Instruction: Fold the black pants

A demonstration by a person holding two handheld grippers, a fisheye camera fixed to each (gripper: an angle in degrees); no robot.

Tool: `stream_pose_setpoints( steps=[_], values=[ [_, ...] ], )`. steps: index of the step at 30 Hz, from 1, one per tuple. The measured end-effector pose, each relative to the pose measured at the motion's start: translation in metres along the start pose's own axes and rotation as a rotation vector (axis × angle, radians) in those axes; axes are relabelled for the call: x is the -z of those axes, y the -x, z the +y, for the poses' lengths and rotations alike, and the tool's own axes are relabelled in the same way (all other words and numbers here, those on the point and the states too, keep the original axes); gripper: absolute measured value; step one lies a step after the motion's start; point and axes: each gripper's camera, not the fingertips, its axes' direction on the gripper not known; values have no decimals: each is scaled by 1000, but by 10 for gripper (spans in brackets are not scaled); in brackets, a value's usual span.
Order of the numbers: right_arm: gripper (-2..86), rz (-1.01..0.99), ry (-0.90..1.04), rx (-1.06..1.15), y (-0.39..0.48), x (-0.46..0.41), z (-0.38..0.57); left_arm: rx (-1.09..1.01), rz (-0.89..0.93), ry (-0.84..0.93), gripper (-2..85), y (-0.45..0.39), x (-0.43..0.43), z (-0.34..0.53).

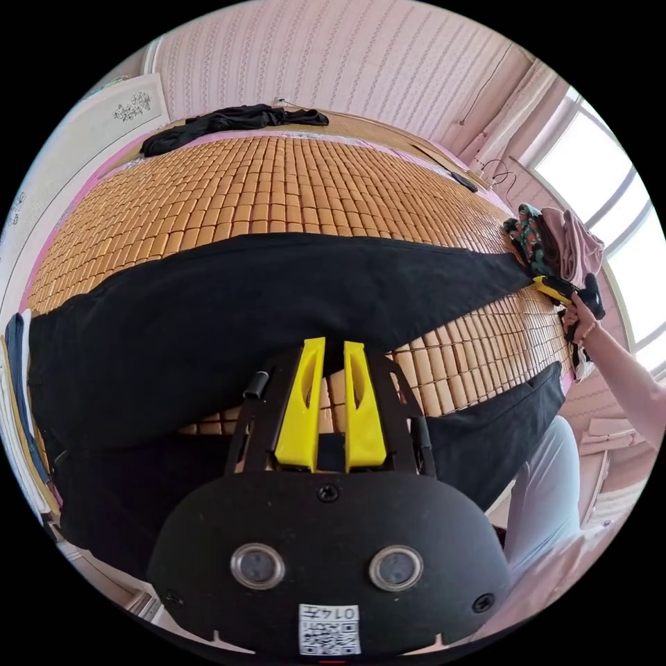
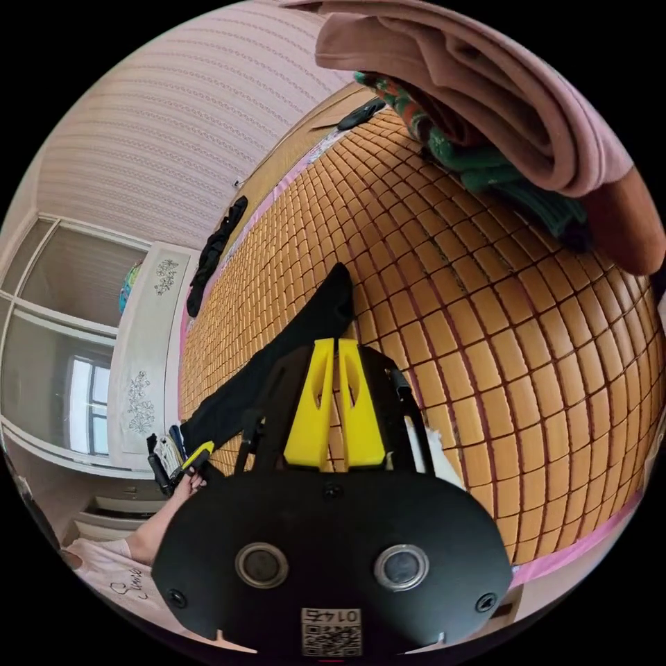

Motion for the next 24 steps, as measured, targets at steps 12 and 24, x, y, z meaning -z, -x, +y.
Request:
stream_pose_setpoints(
  steps=[12, 24],
  values=[
    [98, 610, 216, 413, 120, -13, 72, 150, 85, -111, 45, 34, 92, 41],
    [126, 773, 403, 419, 122, -11, 195, 582, -133, -88, 102, 147, 189, 203]
  ],
)
